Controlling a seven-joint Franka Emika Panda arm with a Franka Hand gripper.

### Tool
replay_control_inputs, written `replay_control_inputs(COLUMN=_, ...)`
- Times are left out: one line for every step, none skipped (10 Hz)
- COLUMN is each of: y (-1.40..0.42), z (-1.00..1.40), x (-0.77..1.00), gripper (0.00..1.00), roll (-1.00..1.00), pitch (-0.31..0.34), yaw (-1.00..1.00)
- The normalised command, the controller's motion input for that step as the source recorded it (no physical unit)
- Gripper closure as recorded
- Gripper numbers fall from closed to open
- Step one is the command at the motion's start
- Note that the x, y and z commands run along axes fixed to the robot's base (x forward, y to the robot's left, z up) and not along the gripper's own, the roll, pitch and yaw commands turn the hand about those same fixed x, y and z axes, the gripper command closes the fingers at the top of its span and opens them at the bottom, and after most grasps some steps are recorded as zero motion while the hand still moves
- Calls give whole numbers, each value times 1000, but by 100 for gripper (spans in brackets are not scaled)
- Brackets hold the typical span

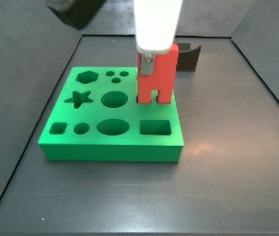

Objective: Insert the double-square object.

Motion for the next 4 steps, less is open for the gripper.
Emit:
replay_control_inputs(y=-94, z=-191, x=63, gripper=100, roll=0, pitch=-4, yaw=400)
replay_control_inputs(y=-83, z=-120, x=0, gripper=100, roll=-33, pitch=-69, yaw=20)
replay_control_inputs(y=0, z=-63, x=-9, gripper=100, roll=-60, pitch=-69, yaw=0)
replay_control_inputs(y=0, z=0, x=0, gripper=100, roll=0, pitch=0, yaw=0)
